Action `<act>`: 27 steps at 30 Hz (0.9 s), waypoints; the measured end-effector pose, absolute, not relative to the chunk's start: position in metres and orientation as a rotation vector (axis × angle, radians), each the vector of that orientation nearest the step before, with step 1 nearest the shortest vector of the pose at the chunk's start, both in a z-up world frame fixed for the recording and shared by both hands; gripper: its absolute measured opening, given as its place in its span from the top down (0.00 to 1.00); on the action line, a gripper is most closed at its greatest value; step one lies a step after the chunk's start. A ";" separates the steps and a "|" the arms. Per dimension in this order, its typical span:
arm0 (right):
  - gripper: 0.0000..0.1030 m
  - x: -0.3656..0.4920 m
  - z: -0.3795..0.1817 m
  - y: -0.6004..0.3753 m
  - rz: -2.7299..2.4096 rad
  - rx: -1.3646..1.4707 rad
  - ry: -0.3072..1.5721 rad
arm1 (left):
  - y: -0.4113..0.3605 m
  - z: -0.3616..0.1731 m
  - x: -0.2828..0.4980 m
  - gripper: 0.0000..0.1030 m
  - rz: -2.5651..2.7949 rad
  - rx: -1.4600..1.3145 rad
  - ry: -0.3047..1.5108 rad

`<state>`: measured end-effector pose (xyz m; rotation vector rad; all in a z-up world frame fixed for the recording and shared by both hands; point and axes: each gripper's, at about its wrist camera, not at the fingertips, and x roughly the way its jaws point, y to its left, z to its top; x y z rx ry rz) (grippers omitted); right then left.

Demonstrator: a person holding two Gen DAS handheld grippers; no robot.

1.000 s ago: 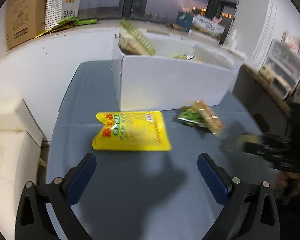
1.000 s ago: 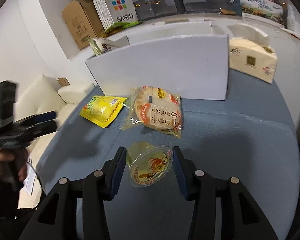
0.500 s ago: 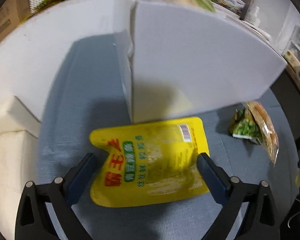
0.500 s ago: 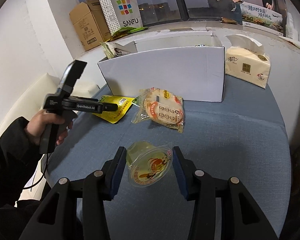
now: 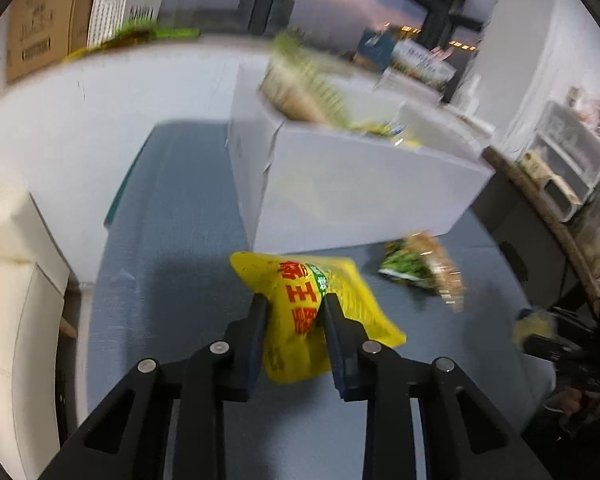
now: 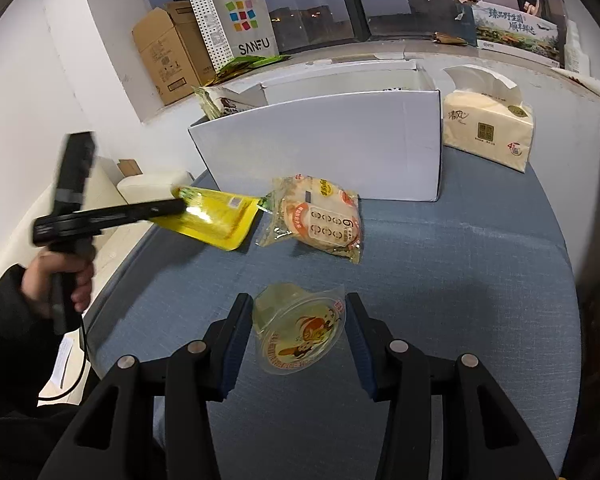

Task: Organize snacks
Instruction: 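Carry the yellow pack and jelly cup over the box and release both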

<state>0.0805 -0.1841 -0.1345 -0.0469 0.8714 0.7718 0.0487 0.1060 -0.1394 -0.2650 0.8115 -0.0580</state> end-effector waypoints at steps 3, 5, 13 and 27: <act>0.51 0.079 -0.132 -0.182 0.775 -0.051 0.864 | 0.098 -0.112 0.029 0.71 -0.069 -0.252 0.746; 0.51 0.078 -0.128 -0.181 0.780 -0.053 0.853 | 0.097 -0.097 0.024 0.71 -0.073 -0.228 0.715; 0.51 0.088 -0.087 -0.174 0.800 -0.056 0.751 | 0.099 -0.029 0.023 0.71 -0.091 -0.210 0.552; 0.51 0.234 -0.024 -0.142 0.777 0.013 0.690 | 0.110 0.010 0.171 0.71 -0.079 -0.181 0.523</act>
